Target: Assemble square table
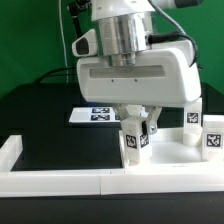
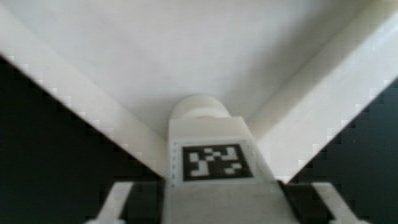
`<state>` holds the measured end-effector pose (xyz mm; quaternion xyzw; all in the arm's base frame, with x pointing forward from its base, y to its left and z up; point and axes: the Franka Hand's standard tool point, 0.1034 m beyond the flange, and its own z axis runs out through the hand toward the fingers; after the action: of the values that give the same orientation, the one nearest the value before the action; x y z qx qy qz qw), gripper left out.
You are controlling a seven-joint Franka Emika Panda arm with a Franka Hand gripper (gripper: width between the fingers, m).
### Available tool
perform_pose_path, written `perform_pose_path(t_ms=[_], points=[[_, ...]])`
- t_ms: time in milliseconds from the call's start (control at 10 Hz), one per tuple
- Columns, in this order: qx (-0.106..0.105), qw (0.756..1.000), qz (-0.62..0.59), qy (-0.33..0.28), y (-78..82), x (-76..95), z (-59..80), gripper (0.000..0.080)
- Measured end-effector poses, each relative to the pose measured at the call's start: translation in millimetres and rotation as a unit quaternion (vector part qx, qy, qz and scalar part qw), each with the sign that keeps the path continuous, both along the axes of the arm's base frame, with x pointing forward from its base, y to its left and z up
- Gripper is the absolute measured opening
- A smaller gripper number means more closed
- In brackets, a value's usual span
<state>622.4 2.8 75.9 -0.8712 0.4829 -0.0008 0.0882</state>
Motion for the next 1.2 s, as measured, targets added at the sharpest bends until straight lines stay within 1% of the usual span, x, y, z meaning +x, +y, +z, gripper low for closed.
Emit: perform_pose_path(t_ms=[100, 200, 300, 400, 500, 600, 700, 800, 900, 1000, 1100, 1200], points=[[0.029, 0.993, -0.109, 0.019, 2.8, -0.1, -0.7, 0.0291], [0.053, 0.976, -0.209, 0.036, 6.4, 1.0, -2.4, 0.0291], [0.067, 0.957, -0.28, 0.046, 8.6, 2.3, -2.7, 0.0291], [0.072, 0.938, -0.334, 0.056, 13.9, 4.5, -1.3, 0.0291], [0.073, 0.935, -0.342, 0.058, 15.0, 4.8, -1.1, 0.0291], [0.072, 0.939, -0.332, 0.056, 14.6, 4.3, -2.1, 0.0295], [0.065, 0.953, -0.29, 0.052, 14.6, 3.1, -2.6, 0.0295], [0.047, 0.982, -0.175, 0.053, 16.2, -2.3, -3.6, 0.0519], [0.04, 0.995, -0.077, 0.042, 15.4, -2.3, -1.7, 0.0519], [0.038, 0.999, 0.018, 0.034, 14.3, -5.1, -2.6, 0.0623], [0.036, 0.999, 0.026, 0.031, 14.5, -4.7, -3.0, 0.0641], [0.034, 0.998, 0.054, 0.026, 14.3, -4.8, -3.1, 0.0641]])
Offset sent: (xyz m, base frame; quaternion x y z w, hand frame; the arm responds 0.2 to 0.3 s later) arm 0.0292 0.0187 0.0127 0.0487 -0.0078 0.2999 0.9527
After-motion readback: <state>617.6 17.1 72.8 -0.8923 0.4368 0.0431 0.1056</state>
